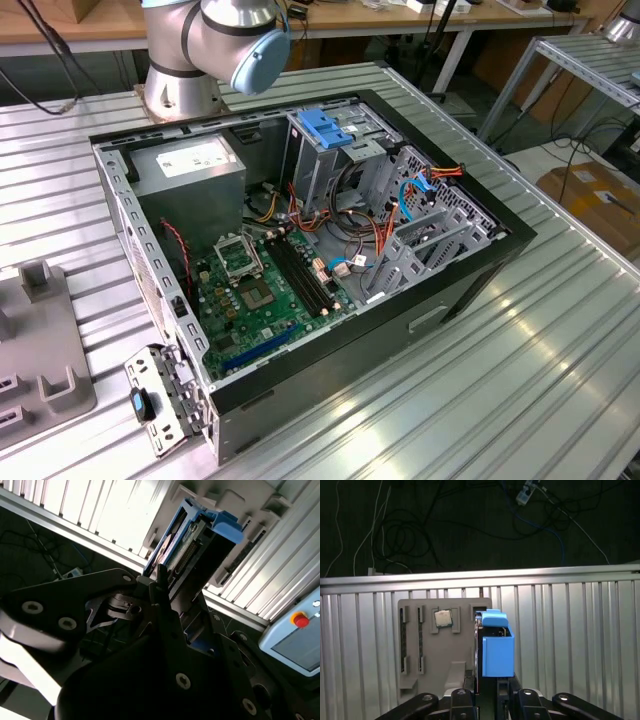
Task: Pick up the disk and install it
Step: 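Pick up the disk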
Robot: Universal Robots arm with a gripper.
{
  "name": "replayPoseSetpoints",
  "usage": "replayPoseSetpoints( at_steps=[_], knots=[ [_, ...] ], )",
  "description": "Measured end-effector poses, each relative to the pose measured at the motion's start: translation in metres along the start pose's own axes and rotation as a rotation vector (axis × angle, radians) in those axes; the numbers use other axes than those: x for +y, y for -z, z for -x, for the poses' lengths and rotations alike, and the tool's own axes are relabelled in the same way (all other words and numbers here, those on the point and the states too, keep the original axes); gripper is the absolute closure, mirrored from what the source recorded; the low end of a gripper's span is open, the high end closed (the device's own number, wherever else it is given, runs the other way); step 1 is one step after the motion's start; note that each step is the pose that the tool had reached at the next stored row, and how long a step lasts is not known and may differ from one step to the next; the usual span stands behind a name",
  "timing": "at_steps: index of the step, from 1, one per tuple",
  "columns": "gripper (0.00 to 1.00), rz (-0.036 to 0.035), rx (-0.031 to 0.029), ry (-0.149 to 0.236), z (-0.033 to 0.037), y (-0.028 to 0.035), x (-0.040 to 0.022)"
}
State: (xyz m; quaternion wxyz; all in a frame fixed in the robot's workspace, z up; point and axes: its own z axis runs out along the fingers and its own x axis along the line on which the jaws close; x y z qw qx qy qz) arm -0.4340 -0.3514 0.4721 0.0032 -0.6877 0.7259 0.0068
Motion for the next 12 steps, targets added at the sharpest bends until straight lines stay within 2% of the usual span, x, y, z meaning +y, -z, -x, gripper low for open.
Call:
replayPoseSetpoints(
  at_steps=[9, 12],
  knots=[
    [0.65, 0.0, 0.0, 0.0, 0.0011, 0.015, 0.0001],
    [0.65, 0.0, 0.0, 0.0, 0.0012, 0.0174, 0.0001]
  ],
)
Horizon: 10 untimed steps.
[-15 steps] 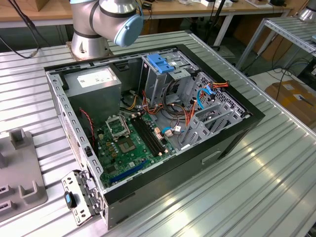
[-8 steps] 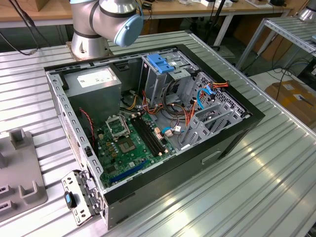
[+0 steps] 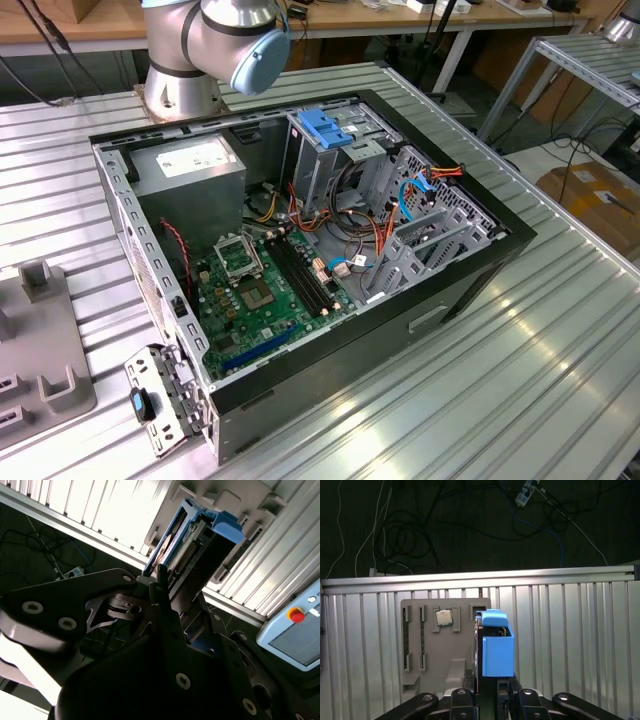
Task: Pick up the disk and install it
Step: 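Pick up the disk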
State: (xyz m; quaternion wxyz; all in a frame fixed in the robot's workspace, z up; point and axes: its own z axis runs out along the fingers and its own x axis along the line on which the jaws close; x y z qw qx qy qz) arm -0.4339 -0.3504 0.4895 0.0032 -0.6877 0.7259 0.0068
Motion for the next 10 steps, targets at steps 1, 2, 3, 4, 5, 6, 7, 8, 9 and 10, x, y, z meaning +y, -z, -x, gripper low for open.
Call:
replayPoseSetpoints(
  at_steps=[1, 2, 3, 4, 5, 6, 7, 8, 9, 10],
  knots=[
    [0.65, 0.0, 0.0, 0.0, 0.0, 0.0, 0.0],
    [0.65, 0.0001, 0.0, 0.0, 0.0, 0.0003, 0.0],
    [0.65, 0.0001, 0.0, 0.0, 0.0, 0.0006, 0.0],
    [0.65, 0.0001, 0.0, 0.0, 0.0, 0.0006, 0.0],
    [0.65, 0.0001, 0.0, 0.0, 0.0, 0.0006, 0.0],
    [0.65, 0.0001, 0.0, 0.0, 0.0, 0.0006, 0.0],
    [0.65, 0.0001, 0.0, 0.0, 0.0, 0.0006, 0.0],
    [0.65, 0.0003, 0.0001, 0.0, 0.0, 0.001, 0.0],
    [0.65, 0.0002, 0.0001, 0.0, 0.0, 0.0014, 0.0],
    [0.65, 0.0, -0.0001, 0.0, 0.0, 0.0014, 0.0]
  ],
)
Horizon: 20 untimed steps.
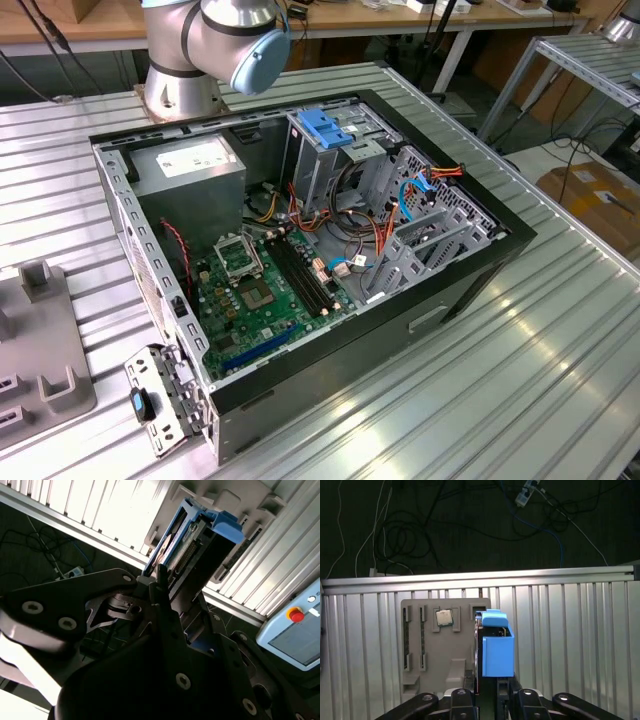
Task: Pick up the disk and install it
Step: 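Pick up the disk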
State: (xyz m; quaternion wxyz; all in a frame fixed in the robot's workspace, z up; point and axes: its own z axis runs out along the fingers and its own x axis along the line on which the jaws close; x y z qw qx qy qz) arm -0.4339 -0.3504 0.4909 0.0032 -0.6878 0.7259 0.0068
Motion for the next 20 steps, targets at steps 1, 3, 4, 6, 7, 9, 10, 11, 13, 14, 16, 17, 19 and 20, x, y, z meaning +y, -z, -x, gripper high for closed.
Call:
replayPoseSetpoints(
  at_steps=[1, 3, 4, 6, 7, 9, 10, 11, 13, 14, 16, 17, 19, 20],
  knots=[
    [0.65, 0.0001, 0.0001, 0.0, 0.0, 0.0001, 0.0],
    [0.65, 0.0002, 0.0001, 0.0, 0.0, 0.0002, 0.0],
    [0.65, 0.0001, 0.0, 0.0, 0.0, 0.0002, 0.0],
    [0.65, 0.0001, 0.0001, 0.0, 0.0001, 0.0002, -0.0019],
    [0.65, 0.0001, 0.0001, 0.0, 0.0001, 0.0002, -0.0027],
    [0.65, 0.0001, 0.0001, 0.0, 0.0003, 0.0002, -0.0048],
    [0.65, 0.0001, 0.0001, 0.0, 0.0004, 0.0002, -0.0067],
    [0.65, 0.0002, 0.0001, 0.0, 0.0004, 0.0002, -0.0078],
    [0.65, 0.0001, 0.0001, 0.0, 0.0006, 0.0002, -0.0109],
    [0.65, 0.0001, 0.0, 0.0, 0.0008, 0.0002, -0.0136],
    [0.65, 0.0001, 0.0001, 0.0, 0.0009, 0.0002, -0.0168],
    [0.65, 0.0001, 0.0001, 0.0, 0.001, 0.0003, -0.0185],
    [0.65, 0.0001, 0.0001, 0.0, 0.0012, 0.0003, -0.0223],
    [0.65, 0.0002, 0.0001, 0.0, 0.0013, 0.0003, -0.0239]
  ],
)
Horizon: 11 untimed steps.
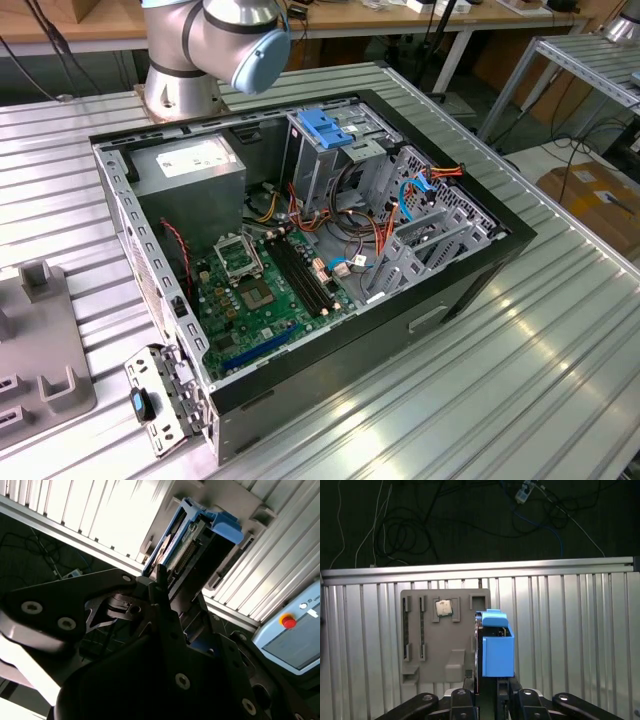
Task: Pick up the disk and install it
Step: 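Pick up the disk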
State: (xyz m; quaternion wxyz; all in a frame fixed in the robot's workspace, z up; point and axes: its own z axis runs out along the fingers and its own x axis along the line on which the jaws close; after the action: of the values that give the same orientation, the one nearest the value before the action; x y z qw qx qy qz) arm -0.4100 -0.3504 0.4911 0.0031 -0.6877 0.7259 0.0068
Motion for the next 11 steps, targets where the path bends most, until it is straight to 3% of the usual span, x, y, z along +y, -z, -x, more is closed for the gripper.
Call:
replayPoseSetpoints(
  at_steps=[9, 11],
  knots=[
    [0.65, 0.0, 0.0, 0.0, 0.001, 0.0001, -0.0149],
    [0.65, 0.0, 0.0, 0.0, 0.0014, 0.0001, -0.0212]
  ],
)
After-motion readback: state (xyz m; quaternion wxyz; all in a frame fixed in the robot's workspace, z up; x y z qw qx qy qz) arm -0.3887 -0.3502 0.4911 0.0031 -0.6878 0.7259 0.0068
